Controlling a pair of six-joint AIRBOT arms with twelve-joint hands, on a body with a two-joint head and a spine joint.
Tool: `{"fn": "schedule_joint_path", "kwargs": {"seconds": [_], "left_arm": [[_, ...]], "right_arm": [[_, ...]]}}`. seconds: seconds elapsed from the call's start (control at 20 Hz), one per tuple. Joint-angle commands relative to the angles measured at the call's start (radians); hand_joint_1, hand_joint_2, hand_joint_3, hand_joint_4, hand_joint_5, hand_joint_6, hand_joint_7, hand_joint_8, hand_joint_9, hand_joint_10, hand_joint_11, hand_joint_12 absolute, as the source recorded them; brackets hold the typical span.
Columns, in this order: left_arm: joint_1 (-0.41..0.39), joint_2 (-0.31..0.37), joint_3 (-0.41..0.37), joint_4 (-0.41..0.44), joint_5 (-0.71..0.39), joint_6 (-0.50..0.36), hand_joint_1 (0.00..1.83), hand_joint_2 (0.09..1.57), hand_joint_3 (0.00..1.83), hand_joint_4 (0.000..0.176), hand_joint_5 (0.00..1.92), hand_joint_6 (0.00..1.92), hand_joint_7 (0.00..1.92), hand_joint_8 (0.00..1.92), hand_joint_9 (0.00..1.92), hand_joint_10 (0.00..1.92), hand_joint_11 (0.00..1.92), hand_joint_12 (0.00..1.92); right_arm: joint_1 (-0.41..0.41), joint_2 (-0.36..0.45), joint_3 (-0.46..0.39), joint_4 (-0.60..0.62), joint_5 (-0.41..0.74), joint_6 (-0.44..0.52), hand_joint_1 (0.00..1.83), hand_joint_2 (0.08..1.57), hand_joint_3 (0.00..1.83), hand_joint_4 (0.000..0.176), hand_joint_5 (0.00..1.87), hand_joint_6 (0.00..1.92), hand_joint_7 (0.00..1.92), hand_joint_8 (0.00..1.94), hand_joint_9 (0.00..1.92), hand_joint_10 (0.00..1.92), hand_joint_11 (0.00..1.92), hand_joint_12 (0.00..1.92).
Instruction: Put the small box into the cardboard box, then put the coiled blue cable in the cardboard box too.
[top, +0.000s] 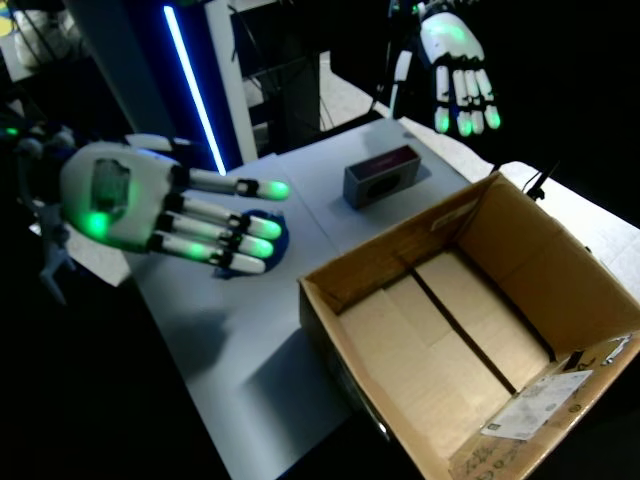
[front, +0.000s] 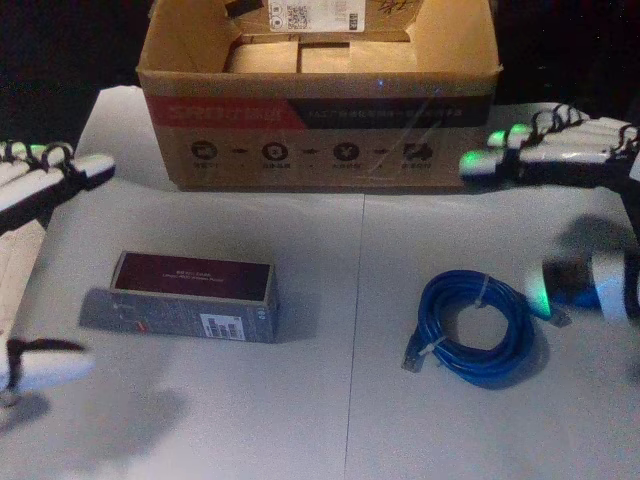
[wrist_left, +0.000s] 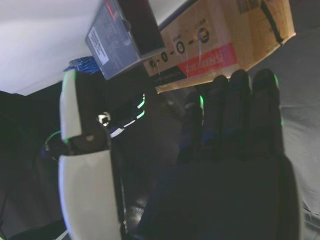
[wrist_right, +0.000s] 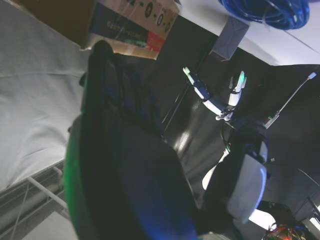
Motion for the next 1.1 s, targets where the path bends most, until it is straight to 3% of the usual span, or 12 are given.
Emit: {"fn": "schedule_joint_path", "kwargs": {"seconds": [0.0,0.25,0.3,0.55,0.65,0.7,0.8,0.85,0.9,0.95,1.0,1.05], "left_arm": [[-0.012,-0.004,0.004,0.003,-0.118,-0.002,0.38,0.91,0.01,0.176,0.02,0.00,0.03,0.00,0.03,0.01,0.01,0.25],[-0.042,-0.030,0.024,0.034,-0.090,-0.032,0.47,0.88,0.00,0.176,0.04,0.00,0.03,0.00,0.05,0.00,0.00,0.26],[-0.075,-0.048,0.039,0.059,-0.063,-0.048,0.55,0.82,0.00,0.176,0.03,0.00,0.03,0.00,0.06,0.00,0.03,0.31],[-0.215,-0.138,0.114,0.152,0.064,-0.108,0.65,0.82,0.00,0.176,0.10,0.00,0.16,0.00,0.21,0.00,0.13,0.48],[-0.260,-0.178,0.151,0.182,0.120,-0.141,0.71,0.80,0.00,0.176,0.18,0.00,0.28,0.00,0.39,0.00,0.06,1.02],[-0.281,-0.194,0.165,0.191,0.146,-0.146,0.73,0.81,0.00,0.165,0.21,0.00,0.32,0.00,0.42,0.01,0.08,1.13],[-0.316,-0.213,0.182,0.209,0.181,-0.146,0.85,0.87,0.00,0.076,0.32,0.00,0.48,0.01,0.57,0.04,0.23,1.21],[-0.322,-0.216,0.185,0.213,0.187,-0.146,0.90,0.87,0.00,0.067,0.38,0.00,0.56,0.01,0.64,0.06,0.29,1.22],[-0.325,-0.219,0.187,0.213,0.190,-0.146,0.95,0.92,0.00,0.037,0.53,0.01,0.67,0.02,0.71,0.09,0.33,1.28],[-0.326,-0.220,0.187,0.213,0.190,-0.146,1.02,0.97,0.00,0.000,0.75,0.00,0.83,0.02,0.74,0.31,0.38,1.29],[-0.326,-0.220,0.187,0.213,0.189,-0.147,1.06,1.00,0.00,0.000,0.84,0.00,0.89,0.02,0.63,0.71,0.42,1.29],[-0.326,-0.220,0.187,0.213,0.190,-0.147,1.10,1.09,0.00,0.000,0.96,0.77,0.96,0.05,0.62,0.99,0.48,1.40]], "right_arm": [[0.006,-0.001,0.003,0.016,0.118,0.002,0.08,1.27,0.00,0.155,0.39,0.00,0.22,0.00,0.17,0.01,0.00,0.39],[0.005,-0.009,0.008,0.016,0.118,0.002,0.07,1.27,0.00,0.159,0.38,0.00,0.23,0.00,0.18,0.00,0.00,0.43],[0.005,-0.010,0.008,0.016,0.118,0.002,0.08,1.27,0.00,0.142,0.40,0.01,0.25,0.00,0.19,0.00,0.00,0.45],[0.000,-0.010,0.008,0.016,0.118,0.002,0.12,1.27,0.00,0.148,0.38,0.00,0.21,0.00,0.17,0.00,0.00,0.42],[0.000,-0.010,0.009,0.016,0.118,0.002,0.15,1.27,0.00,0.154,0.38,0.00,0.21,0.00,0.19,0.00,0.00,0.51],[0.000,-0.010,0.008,0.016,0.118,0.002,0.17,1.26,0.00,0.159,0.39,0.00,0.23,0.01,0.20,0.00,0.00,0.52],[0.000,-0.009,0.008,0.016,0.118,0.002,0.13,1.26,0.00,0.145,0.43,0.01,0.25,0.01,0.21,0.01,0.00,0.53],[0.000,-0.009,0.008,0.016,0.118,0.002,0.11,1.26,0.00,0.148,0.43,0.01,0.25,0.00,0.20,0.00,0.00,0.53],[0.000,-0.009,0.008,0.016,0.118,0.002,0.06,1.28,0.00,0.145,0.43,0.00,0.25,0.00,0.20,0.00,0.00,0.50],[0.000,-0.009,0.008,0.016,0.119,0.002,0.04,1.29,0.00,0.152,0.40,0.00,0.24,0.00,0.19,0.00,0.00,0.45],[0.000,-0.009,0.008,0.016,0.119,0.002,0.04,1.29,0.00,0.158,0.38,0.00,0.22,0.00,0.19,0.00,0.00,0.40],[0.000,-0.009,0.008,0.017,0.119,0.003,0.05,1.30,0.00,0.163,0.35,0.00,0.21,0.00,0.18,0.00,0.00,0.34]]}}
